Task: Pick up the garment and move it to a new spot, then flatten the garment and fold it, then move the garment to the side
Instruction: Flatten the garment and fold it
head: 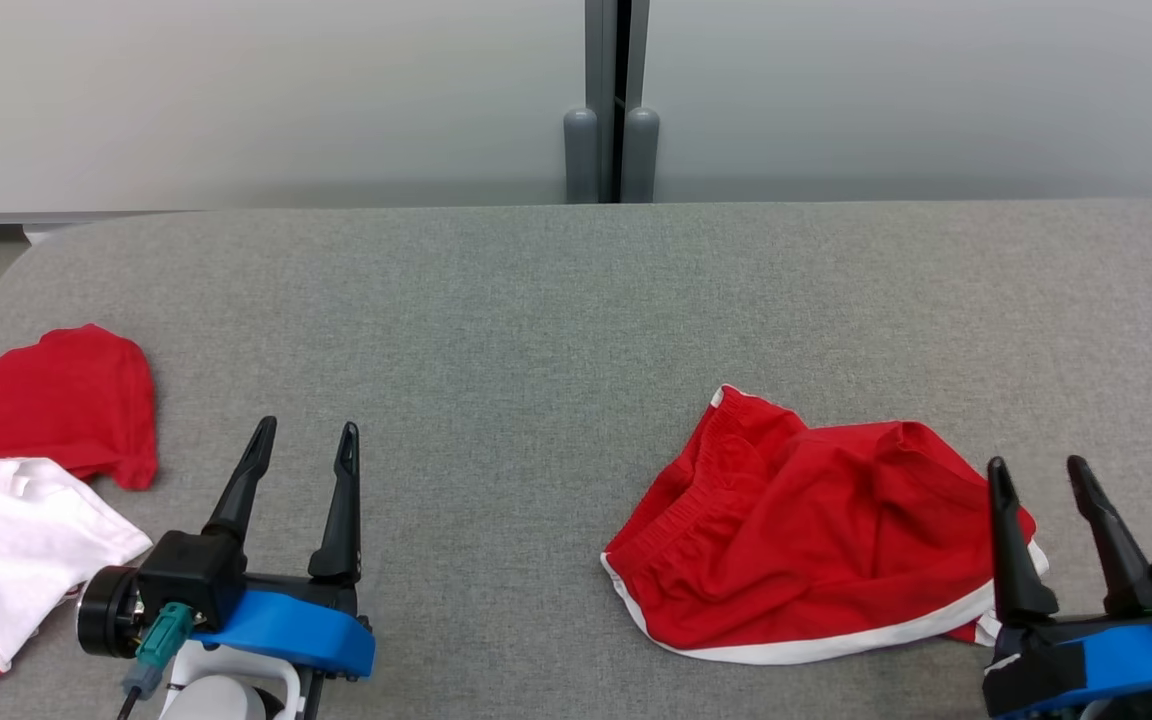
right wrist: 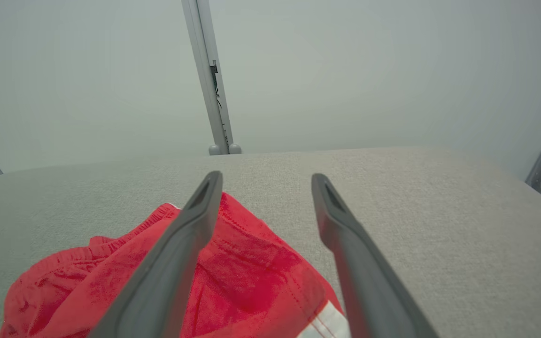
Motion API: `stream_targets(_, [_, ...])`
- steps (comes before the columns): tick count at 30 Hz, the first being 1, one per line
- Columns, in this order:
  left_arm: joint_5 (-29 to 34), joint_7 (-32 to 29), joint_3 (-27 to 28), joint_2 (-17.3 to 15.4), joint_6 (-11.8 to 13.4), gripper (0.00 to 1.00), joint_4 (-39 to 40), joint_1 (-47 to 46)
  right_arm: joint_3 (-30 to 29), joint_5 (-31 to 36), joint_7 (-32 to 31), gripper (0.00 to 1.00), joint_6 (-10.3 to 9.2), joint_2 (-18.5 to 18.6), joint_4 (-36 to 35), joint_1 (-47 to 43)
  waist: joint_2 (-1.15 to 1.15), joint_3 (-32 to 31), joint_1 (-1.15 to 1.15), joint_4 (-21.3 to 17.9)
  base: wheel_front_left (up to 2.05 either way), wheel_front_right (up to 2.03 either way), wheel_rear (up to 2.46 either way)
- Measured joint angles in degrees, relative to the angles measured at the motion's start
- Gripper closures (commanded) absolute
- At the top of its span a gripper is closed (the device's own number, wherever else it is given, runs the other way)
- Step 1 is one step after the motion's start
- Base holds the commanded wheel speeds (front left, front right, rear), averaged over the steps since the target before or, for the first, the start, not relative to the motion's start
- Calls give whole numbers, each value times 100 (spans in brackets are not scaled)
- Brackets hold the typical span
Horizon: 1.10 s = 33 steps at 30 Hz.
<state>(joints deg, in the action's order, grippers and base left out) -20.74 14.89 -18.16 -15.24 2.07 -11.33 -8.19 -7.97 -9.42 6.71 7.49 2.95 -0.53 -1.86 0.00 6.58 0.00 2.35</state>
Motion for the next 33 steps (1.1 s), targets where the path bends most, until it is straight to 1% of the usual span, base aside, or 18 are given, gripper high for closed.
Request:
stream_targets(4, [1,-26,-32,-15,48,0,4,46,268,88,-256,0,0,-3,-450,-147,0,-88,0,42,0,0,0])
stream_targets(8, [-2,-56,-47,-30,71,0,16,98,301,12,-413,0,0,-4,-712,-273,0,-137,0,70,0,0,0])
stream_targets(20, [-37,-70,-105,-71,91,0,75,114,314,-23,-608,0,0,-4,-887,-336,0,-130,0,79,0,0,0])
stream_targets(23, [-31,-183,-289,-66,-57,0,126,25,314,-23,-621,0,0,-3,-920,-335,0,-87,0,74,0,0,0])
stream_targets(25, [19,-393,-546,-9,-253,0,176,-171,316,-21,-641,0,0,-4,-942,-334,0,-22,0,71,0,0,0])
stream_targets(27, [24,-661,-870,118,-494,0,202,-388,332,-2,-662,0,0,-4,-949,-331,0,51,1,59,0,0,0])
stream_targets(29, [75,-1013,-1232,226,-670,0,175,-576,363,12,-665,0,0,-4,-966,-327,0,131,1,30,0,0,0])
stream_targets(31, [-14,-1313,-1567,387,-808,0,121,-747,389,20,-670,0,0,-4,-969,-306,0,215,0,-19,0,0,0])
stream_targets(33, [-101,-1588,-1885,487,-872,0,16,-900,421,30,-686,0,0,-5,-967,-253,0,304,1,-97,0,0,0])
